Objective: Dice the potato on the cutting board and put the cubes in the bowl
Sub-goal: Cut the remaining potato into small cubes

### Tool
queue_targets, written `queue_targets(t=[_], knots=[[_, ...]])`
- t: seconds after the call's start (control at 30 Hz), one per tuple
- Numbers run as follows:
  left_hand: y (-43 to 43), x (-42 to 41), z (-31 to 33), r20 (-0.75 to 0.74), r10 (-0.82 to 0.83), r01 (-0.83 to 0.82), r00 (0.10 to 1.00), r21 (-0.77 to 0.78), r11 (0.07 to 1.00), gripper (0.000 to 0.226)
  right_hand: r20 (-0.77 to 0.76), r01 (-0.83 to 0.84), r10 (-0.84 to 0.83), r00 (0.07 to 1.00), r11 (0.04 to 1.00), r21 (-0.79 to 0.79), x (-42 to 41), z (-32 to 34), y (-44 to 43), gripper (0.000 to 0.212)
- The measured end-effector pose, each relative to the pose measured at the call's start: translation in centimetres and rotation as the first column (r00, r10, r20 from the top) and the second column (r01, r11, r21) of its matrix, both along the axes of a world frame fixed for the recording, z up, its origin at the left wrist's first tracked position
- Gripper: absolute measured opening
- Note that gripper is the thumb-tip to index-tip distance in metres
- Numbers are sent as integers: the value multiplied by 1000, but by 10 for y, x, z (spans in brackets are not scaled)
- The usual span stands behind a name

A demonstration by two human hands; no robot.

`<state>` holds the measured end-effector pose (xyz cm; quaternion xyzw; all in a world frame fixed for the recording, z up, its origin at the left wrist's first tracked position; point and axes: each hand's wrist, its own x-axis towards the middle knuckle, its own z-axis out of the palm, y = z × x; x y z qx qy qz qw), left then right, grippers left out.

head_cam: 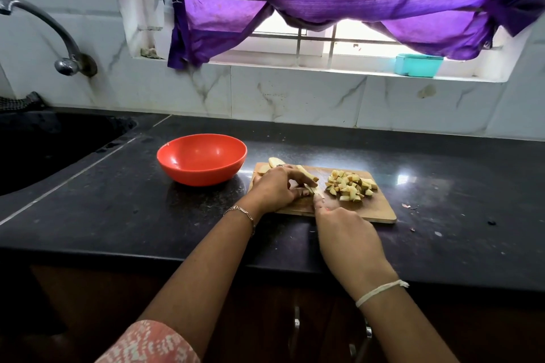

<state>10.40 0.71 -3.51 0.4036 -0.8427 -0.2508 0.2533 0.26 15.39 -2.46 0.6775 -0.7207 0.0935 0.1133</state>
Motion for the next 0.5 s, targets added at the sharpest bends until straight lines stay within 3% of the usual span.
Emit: queue_targets(t=[0.1, 0.37, 0.5], knots=[[0, 0, 0, -2, -12, 12, 1000, -15, 1000, 22, -38, 6, -6, 999, 1000, -3, 1, -3, -2, 62], [-1, -2, 0, 3, 21, -21, 1000, -37, 999, 19, 74, -51, 49, 996, 999, 15, -14, 17, 3, 58], [-2, -2, 0, 18, 55, -54, 998, -57, 997, 19, 39, -32, 29, 999, 998, 61, -12, 19, 19, 62]])
